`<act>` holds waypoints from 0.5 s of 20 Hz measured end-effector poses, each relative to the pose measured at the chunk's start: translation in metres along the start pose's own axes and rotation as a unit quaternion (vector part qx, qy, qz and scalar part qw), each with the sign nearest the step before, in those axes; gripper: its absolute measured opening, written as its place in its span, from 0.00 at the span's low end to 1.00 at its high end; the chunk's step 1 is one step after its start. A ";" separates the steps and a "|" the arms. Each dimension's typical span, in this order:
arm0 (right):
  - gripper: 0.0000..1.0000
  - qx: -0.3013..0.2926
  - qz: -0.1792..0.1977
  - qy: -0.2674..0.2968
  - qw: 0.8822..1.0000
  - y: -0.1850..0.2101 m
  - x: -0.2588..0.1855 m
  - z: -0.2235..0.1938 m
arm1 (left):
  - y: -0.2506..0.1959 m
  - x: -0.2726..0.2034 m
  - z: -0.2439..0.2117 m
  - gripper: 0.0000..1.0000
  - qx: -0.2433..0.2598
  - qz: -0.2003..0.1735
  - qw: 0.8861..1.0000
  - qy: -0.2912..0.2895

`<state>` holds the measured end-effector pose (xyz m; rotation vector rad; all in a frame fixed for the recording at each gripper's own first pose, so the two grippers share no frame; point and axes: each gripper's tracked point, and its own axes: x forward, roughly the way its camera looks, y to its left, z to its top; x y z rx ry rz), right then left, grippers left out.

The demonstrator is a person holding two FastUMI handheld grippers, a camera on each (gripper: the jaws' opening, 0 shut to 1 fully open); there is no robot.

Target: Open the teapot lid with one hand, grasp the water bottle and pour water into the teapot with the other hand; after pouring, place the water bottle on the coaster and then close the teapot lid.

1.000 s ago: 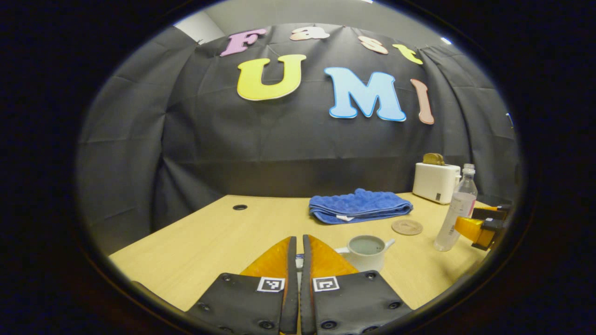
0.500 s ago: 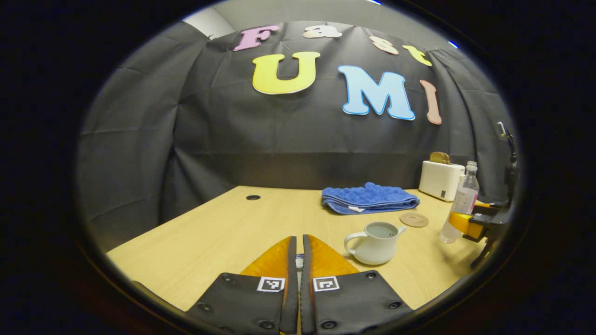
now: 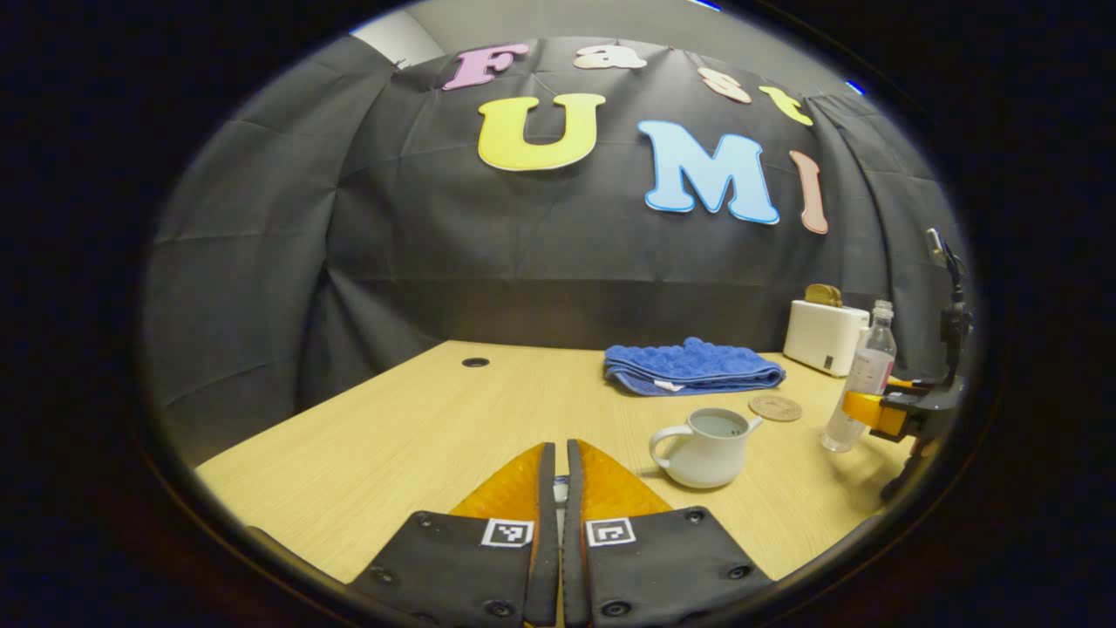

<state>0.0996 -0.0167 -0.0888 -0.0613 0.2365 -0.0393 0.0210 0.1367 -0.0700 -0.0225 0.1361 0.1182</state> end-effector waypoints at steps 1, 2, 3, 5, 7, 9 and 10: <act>0.77 -0.008 -0.001 0.001 1.000 0.000 -0.001 0.002 | 0.001 0.000 -0.001 0.09 0.000 -0.001 1.000 0.000; 0.77 -0.020 -0.002 0.003 1.000 0.001 -0.001 0.001 | 0.001 -0.001 0.000 0.09 -0.001 -0.001 1.000 0.001; 0.77 -0.034 -0.003 0.003 0.999 0.001 -0.001 0.002 | 0.001 0.000 -0.001 0.09 -0.001 -0.001 1.000 0.001; 0.76 -0.067 -0.009 0.005 0.998 0.003 -0.001 0.004 | 0.002 -0.001 -0.003 0.09 -0.002 -0.002 1.000 0.002; 0.76 -0.112 -0.016 0.000 0.994 0.008 -0.001 0.010 | 0.002 -0.001 -0.005 0.09 -0.003 -0.003 1.000 0.003; 0.76 -0.169 -0.027 -0.012 0.985 0.012 -0.001 0.016 | 0.002 -0.001 -0.006 0.09 -0.003 -0.003 1.000 0.006; 0.76 -0.197 -0.034 -0.018 0.980 0.014 -0.001 0.020 | 0.003 -0.001 -0.006 0.09 -0.003 -0.004 1.000 0.006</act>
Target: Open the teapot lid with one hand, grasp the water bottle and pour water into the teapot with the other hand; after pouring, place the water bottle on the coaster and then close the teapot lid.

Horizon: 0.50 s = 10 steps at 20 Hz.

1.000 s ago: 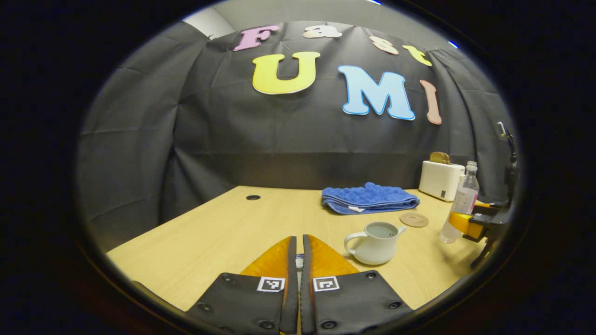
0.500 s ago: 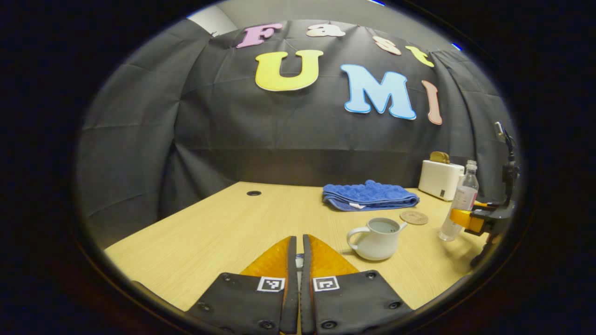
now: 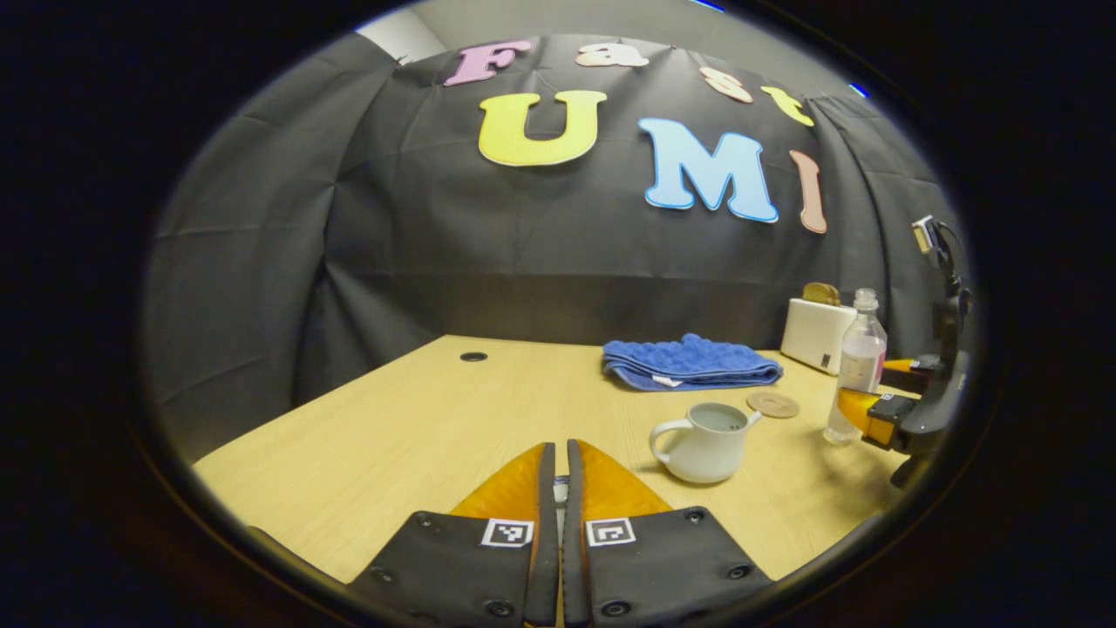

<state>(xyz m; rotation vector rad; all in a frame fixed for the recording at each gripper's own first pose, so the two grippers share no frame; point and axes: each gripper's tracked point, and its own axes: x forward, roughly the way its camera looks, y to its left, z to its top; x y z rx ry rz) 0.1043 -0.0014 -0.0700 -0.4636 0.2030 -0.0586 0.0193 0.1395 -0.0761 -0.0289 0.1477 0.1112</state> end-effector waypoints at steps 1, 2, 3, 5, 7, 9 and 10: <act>0.76 -0.024 -0.004 -0.007 1.000 0.002 0.000 0.005 | 0.000 0.000 -0.001 0.09 0.000 0.000 1.000 0.000; 0.76 -0.046 -0.007 -0.014 0.999 0.006 0.000 0.010 | 0.001 -0.001 0.000 0.09 0.000 0.000 1.000 0.001; 0.76 -0.068 -0.010 -0.017 0.998 0.008 0.001 0.014 | 0.001 -0.001 -0.002 0.09 0.000 0.000 1.000 0.001; 0.75 -0.112 -0.018 -0.023 0.993 0.011 0.004 0.020 | 0.004 -0.001 -0.002 0.09 -0.001 -0.001 1.000 0.002; 0.75 -0.152 -0.022 -0.027 0.988 0.013 0.008 0.025 | 0.006 -0.002 -0.003 0.09 -0.001 -0.001 1.000 0.003; 0.75 -0.195 -0.030 -0.031 0.980 0.013 0.010 0.030 | 0.009 -0.002 -0.003 0.09 -0.002 0.000 1.000 0.003; 0.75 -0.215 -0.033 -0.035 0.976 0.015 0.011 0.033 | 0.010 -0.002 -0.004 0.09 -0.003 0.000 1.000 0.003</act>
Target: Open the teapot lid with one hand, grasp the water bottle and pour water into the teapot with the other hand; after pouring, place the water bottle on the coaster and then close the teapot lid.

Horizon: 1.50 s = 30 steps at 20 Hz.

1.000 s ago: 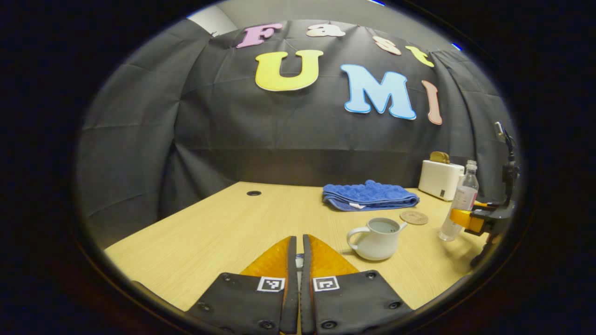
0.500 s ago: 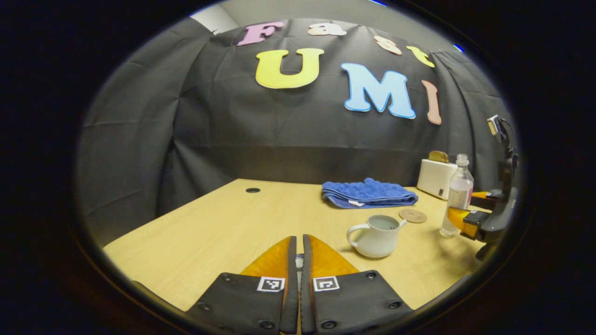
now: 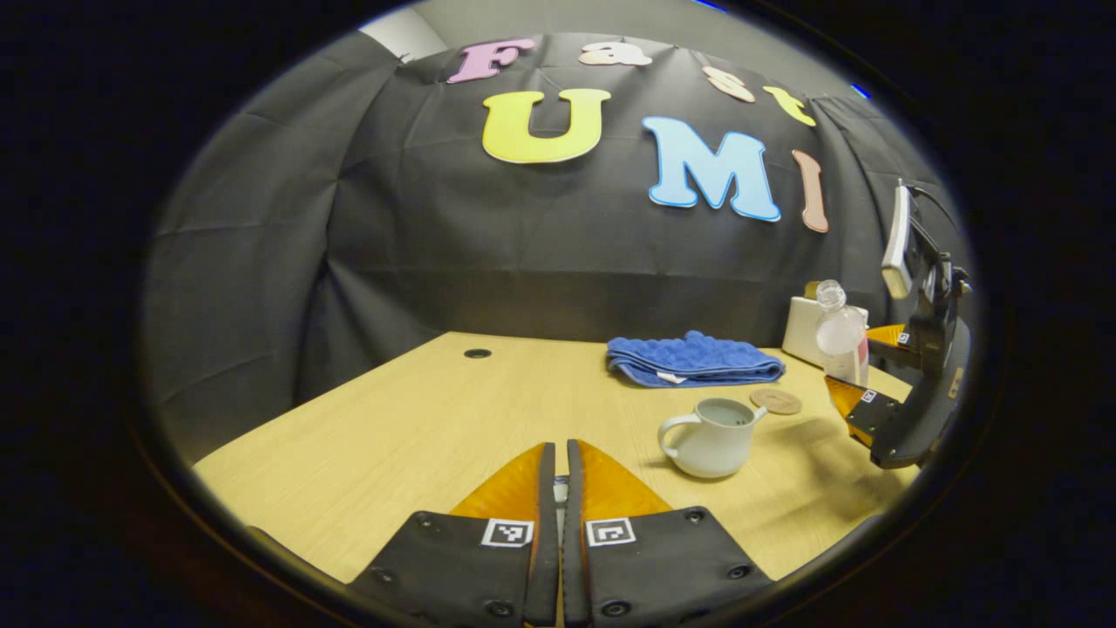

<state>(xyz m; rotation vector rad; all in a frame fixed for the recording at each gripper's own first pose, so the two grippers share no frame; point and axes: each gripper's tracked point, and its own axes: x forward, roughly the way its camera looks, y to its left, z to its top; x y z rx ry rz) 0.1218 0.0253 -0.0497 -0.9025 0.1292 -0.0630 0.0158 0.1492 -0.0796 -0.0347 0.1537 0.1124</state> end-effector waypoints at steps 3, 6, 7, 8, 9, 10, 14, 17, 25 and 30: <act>0.75 -0.044 -0.001 -0.010 0.999 0.004 0.002 0.007 | 0.003 0.000 -0.001 0.09 -0.001 0.001 1.000 0.000; 0.75 -0.106 -0.014 -0.023 0.994 0.004 0.005 0.016 | 0.005 -0.001 0.000 0.09 -0.002 0.000 1.000 0.000; 0.75 -0.124 -0.016 -0.026 0.992 0.005 0.007 0.018 | 0.006 -0.001 0.000 0.09 -0.003 0.000 1.000 0.000; 0.75 -0.141 -0.017 -0.029 0.989 0.006 0.008 0.020 | 0.006 -0.002 0.000 0.09 -0.003 0.001 1.000 -0.001; 0.75 -0.160 -0.021 -0.032 0.986 0.006 0.009 0.022 | 0.007 -0.001 0.000 0.09 -0.004 0.001 1.000 -0.002; 0.75 -0.178 -0.025 -0.037 0.983 0.006 0.008 0.024 | 0.007 -0.001 0.000 0.09 -0.004 0.001 1.000 -0.002; 0.75 -0.217 -0.026 -0.047 0.975 0.010 0.012 0.029 | 0.008 -0.002 0.000 0.09 -0.005 0.000 1.000 -0.003; 0.75 -0.254 -0.034 -0.055 0.965 0.007 0.009 0.035 | 0.008 -0.002 0.001 0.09 -0.005 0.000 1.000 -0.004; 0.75 -0.327 -0.047 -0.068 0.941 0.005 0.019 0.040 | 0.007 -0.002 0.001 0.09 -0.006 -0.002 1.000 -0.004; 0.75 -0.365 -0.055 -0.083 0.925 0.004 0.021 0.043 | 0.007 -0.002 0.000 0.09 -0.005 -0.004 1.000 -0.003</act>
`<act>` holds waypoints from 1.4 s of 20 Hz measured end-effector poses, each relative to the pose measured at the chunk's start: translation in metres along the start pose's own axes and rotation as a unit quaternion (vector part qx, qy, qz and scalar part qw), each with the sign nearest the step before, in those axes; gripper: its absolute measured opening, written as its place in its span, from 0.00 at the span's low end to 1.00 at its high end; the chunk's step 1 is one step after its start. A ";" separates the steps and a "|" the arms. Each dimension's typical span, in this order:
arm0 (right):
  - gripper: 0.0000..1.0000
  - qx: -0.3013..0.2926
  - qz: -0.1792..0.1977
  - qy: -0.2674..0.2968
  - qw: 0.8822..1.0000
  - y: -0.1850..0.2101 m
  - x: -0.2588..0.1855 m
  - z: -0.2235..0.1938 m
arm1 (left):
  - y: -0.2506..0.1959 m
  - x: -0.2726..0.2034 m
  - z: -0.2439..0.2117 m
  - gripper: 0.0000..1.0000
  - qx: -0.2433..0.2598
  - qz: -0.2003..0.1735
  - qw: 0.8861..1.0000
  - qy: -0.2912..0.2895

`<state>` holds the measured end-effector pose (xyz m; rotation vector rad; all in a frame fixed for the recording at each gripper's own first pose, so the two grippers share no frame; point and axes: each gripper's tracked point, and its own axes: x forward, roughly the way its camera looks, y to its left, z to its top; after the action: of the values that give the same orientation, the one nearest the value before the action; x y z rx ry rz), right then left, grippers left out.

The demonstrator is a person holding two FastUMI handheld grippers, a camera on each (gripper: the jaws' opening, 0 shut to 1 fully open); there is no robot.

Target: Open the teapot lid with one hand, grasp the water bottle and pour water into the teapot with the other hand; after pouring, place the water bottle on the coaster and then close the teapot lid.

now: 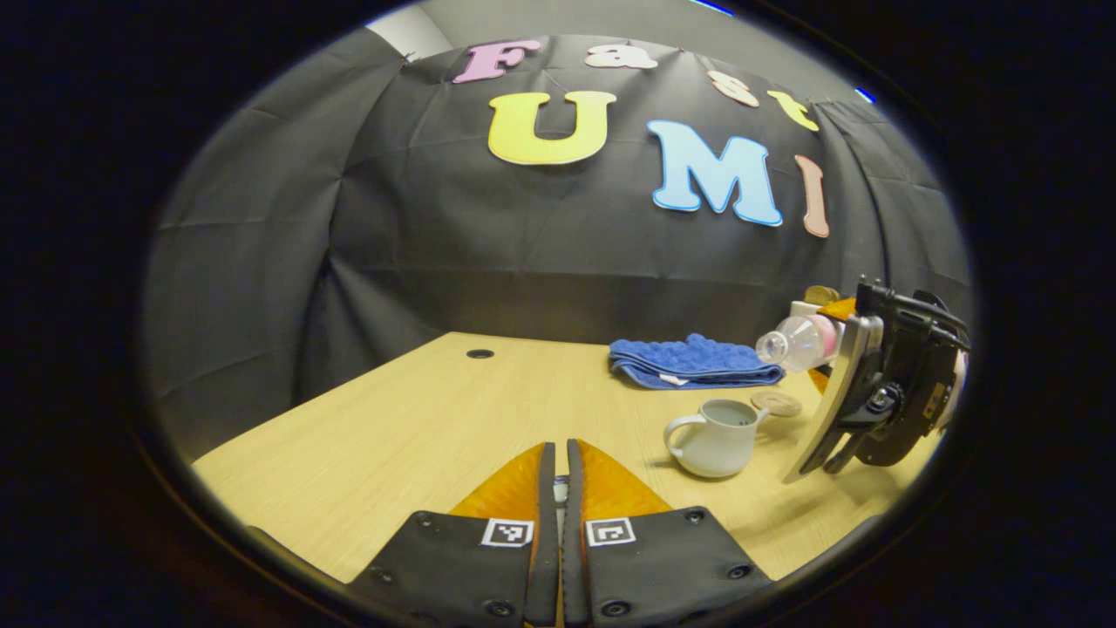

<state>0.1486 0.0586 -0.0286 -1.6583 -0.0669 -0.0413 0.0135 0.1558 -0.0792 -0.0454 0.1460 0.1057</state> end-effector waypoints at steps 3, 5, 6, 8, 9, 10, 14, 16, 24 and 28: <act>0.75 -0.012 -0.002 -0.004 1.000 0.000 0.000 0.002 | -0.001 0.000 0.000 0.09 0.000 0.000 1.000 0.001; 0.75 -0.024 -0.007 -0.008 1.000 -0.002 -0.001 0.002 | -0.001 0.000 0.000 0.09 0.000 -0.001 1.000 0.001; 0.75 -0.031 -0.009 -0.010 0.999 -0.003 0.000 0.003 | -0.001 0.000 0.000 0.08 0.000 -0.001 1.000 0.001; 0.75 -0.042 -0.014 -0.015 0.999 -0.004 0.000 0.002 | -0.001 0.000 0.000 0.08 0.000 -0.001 1.000 0.000; 0.75 -0.045 -0.015 -0.017 0.999 -0.004 0.001 0.002 | -0.001 0.000 0.000 0.08 0.000 -0.001 1.000 0.000; 0.75 -0.048 -0.016 -0.017 0.999 -0.005 0.002 0.002 | 0.000 0.000 0.000 0.08 0.000 -0.001 1.000 0.001; 0.75 -0.065 -0.024 -0.021 0.997 -0.007 0.002 0.002 | 0.000 -0.001 0.001 0.08 0.000 -0.001 1.000 0.000; 0.75 -0.073 -0.029 -0.023 0.997 -0.008 0.002 0.003 | 0.000 0.000 0.000 0.08 0.000 -0.001 1.000 -0.001; 0.75 -0.097 -0.039 -0.032 0.994 -0.012 0.005 0.002 | -0.001 0.000 0.001 0.08 0.001 -0.002 1.000 -0.001; 0.75 -0.105 -0.041 -0.038 0.993 -0.013 0.006 0.002 | -0.001 0.001 0.000 0.08 0.001 -0.003 1.000 -0.001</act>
<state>0.1534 0.0615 -0.0157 -1.8671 -0.1954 -0.0488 0.0144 0.1547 -0.0790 -0.0439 0.1447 0.0999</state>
